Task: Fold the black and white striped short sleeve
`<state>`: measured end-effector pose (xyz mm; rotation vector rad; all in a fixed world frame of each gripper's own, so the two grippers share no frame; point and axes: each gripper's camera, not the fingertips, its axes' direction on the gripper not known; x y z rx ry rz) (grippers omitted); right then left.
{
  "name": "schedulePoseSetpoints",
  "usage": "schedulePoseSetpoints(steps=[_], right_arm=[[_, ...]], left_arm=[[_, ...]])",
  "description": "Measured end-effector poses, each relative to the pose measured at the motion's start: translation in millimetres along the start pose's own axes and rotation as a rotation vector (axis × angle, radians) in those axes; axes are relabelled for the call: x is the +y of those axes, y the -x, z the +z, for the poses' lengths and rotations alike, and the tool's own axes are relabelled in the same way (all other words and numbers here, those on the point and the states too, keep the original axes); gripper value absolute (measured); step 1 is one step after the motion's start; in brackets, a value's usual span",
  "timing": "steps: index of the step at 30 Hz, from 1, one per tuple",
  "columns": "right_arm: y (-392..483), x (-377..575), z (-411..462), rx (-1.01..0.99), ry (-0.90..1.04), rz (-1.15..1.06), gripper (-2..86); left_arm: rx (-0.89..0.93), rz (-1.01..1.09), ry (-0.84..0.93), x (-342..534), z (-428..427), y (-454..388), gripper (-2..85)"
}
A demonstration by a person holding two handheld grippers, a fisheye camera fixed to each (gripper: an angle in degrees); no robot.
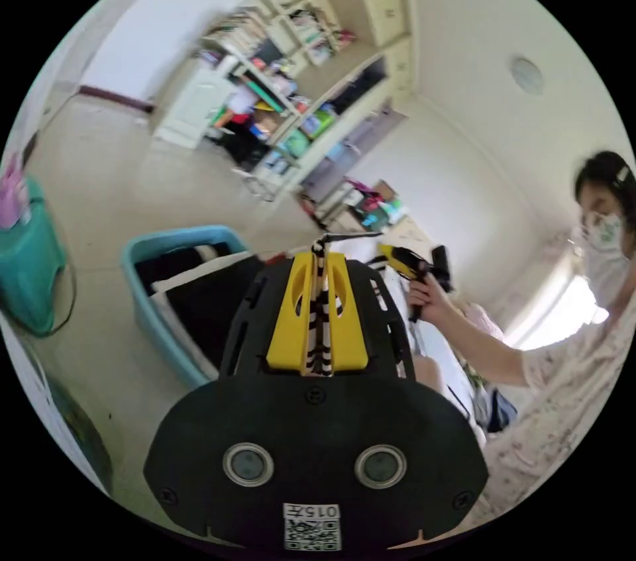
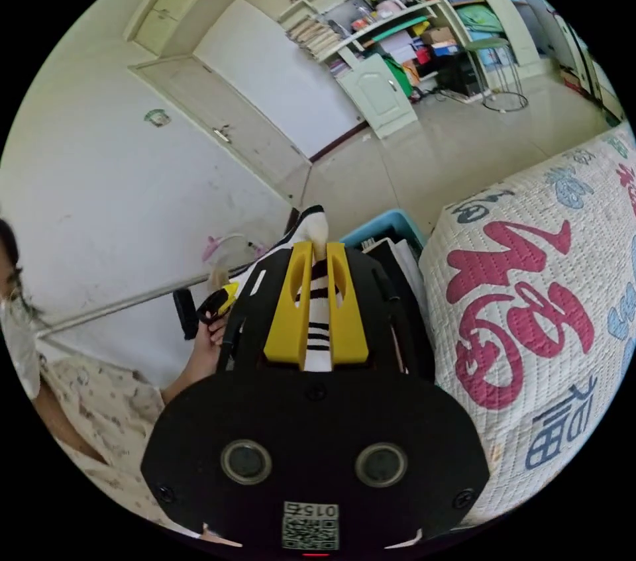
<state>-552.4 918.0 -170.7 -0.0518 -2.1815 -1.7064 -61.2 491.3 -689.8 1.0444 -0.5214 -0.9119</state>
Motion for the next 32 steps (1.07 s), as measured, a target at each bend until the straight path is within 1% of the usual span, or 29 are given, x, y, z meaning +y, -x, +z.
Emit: schedulePoseSetpoints(steps=[2, 4, 6, 8, 9, 11, 12, 14, 15, 17, 18, 20, 23, 26, 27, 29, 32], right_arm=[[-12, -32, 38, 0.088, 0.002, 0.148, 1.1], [-6, -44, 36, 0.06, -0.054, 0.201, 0.6], [16, -47, 19, 0.037, -0.115, 0.167, 0.2], [54, -45, -23, 0.117, -0.185, 0.114, -0.2], [65, -43, -37, 0.144, -0.213, 0.102, -0.3], [118, -32, -101, 0.246, -0.391, 0.061, -0.4], [134, -28, -118, 0.27, -0.45, 0.051, -0.4], [210, -4, -184, 0.373, -0.71, -0.038, -0.5], [231, 3, -198, 0.399, -0.777, -0.063, -0.5], [312, 35, -250, 0.465, -1.034, -0.194, -0.5], [330, 43, -261, 0.475, -1.088, -0.232, -0.5], [396, 72, -299, 0.537, -1.273, -0.372, -0.6], [458, 95, -336, 0.666, -1.403, -0.455, -0.6], [498, 113, -364, 0.715, -1.486, -0.549, -0.6], [504, 116, -369, 0.727, -1.502, -0.567, -0.6], [520, 125, -388, 0.81, -1.593, -0.589, -0.6], [528, 126, -420, 0.862, -1.609, -0.589, -0.5]], left_arm=[[-0.241, -0.13, -0.079, 16, 23, 58, 5.3], [-0.358, -0.174, -0.086, 21, 35, 77, 5.6], [-0.372, -0.11, -0.068, 22, 49, 76, 5.6], [-0.387, -0.007, 0.044, 29, 84, 73, 5.5], [-0.383, 0.01, 0.08, 33, 95, 74, 5.5], [-0.323, 0.056, 0.227, 49, 143, 78, 5.5], [-0.305, 0.064, 0.256, 53, 154, 79, 5.6], [-0.259, 0.089, 0.339, 71, 193, 79, 5.5], [-0.255, 0.092, 0.355, 75, 201, 79, 5.6], [-0.204, 0.103, 0.392, 86, 223, 74, 5.6], [-0.176, 0.116, 0.388, 88, 225, 70, 5.6], [-0.101, 0.19, 0.36, 93, 228, 52, 5.6], [-0.026, 0.28, 0.319, 96, 225, 29, 5.6], [0.064, 0.334, 0.286, 94, 223, 9, 5.3], [0.087, 0.345, 0.278, 93, 223, 5, 5.3], [0.179, 0.389, 0.247, 92, 223, -14, 5.1], [0.296, 0.456, 0.24, 97, 230, -40, 4.7]])
